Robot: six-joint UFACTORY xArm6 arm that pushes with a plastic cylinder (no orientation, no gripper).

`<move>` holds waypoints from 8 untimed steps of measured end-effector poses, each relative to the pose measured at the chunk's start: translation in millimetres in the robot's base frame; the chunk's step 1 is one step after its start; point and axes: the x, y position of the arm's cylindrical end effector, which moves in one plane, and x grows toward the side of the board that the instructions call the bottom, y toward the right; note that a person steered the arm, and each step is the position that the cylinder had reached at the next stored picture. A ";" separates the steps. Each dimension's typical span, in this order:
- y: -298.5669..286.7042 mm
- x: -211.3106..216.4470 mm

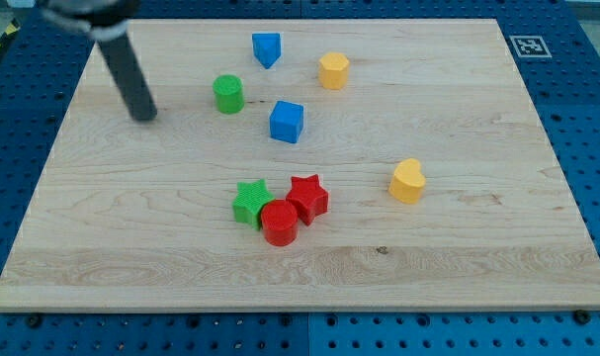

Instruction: Push the green circle slightly down

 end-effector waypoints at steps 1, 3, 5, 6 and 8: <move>23.9 -46.2; 81.3 -44.6; 99.4 -29.8; 100.6 -13.2; 104.1 24.1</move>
